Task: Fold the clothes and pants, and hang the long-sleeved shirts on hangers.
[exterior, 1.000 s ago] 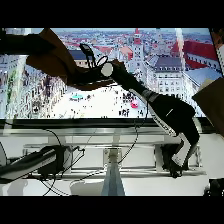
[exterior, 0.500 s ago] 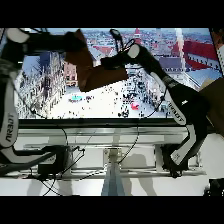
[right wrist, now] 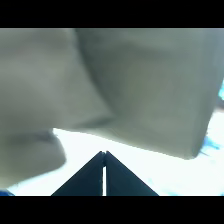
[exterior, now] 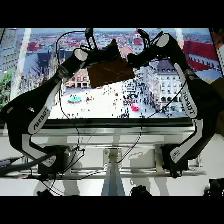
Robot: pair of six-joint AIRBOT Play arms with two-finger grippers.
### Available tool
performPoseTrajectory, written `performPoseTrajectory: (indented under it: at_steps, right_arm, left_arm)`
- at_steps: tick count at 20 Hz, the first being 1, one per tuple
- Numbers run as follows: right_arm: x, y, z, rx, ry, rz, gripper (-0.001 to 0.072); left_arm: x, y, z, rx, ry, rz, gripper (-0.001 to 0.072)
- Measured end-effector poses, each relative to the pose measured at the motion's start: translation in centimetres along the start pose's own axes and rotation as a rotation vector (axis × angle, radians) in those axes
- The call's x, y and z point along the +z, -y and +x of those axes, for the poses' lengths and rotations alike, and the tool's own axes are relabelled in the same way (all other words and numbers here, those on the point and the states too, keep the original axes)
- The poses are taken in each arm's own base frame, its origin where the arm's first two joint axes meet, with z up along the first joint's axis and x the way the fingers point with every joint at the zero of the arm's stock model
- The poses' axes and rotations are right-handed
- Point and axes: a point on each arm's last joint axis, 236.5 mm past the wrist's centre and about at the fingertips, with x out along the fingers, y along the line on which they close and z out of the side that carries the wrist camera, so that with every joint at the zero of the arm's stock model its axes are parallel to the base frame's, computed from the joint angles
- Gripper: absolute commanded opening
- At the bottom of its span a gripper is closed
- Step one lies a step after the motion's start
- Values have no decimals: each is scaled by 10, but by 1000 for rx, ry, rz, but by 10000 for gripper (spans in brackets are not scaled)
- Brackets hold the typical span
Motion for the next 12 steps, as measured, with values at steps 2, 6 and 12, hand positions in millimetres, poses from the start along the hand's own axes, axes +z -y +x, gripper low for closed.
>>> performPoseTrajectory:
  at_steps: [2,6,12]
  right_arm:
    - [0,13,-6,-15,-2,15,11]
    - [4,24,-11,-31,15,27,12]
    - [9,29,-13,-40,37,31,12]
  left_arm:
    - [16,-10,-8,16,32,-4,17]
    - [27,-23,-13,35,49,-27,18]
    - [-2,-20,13,37,24,-60,324]
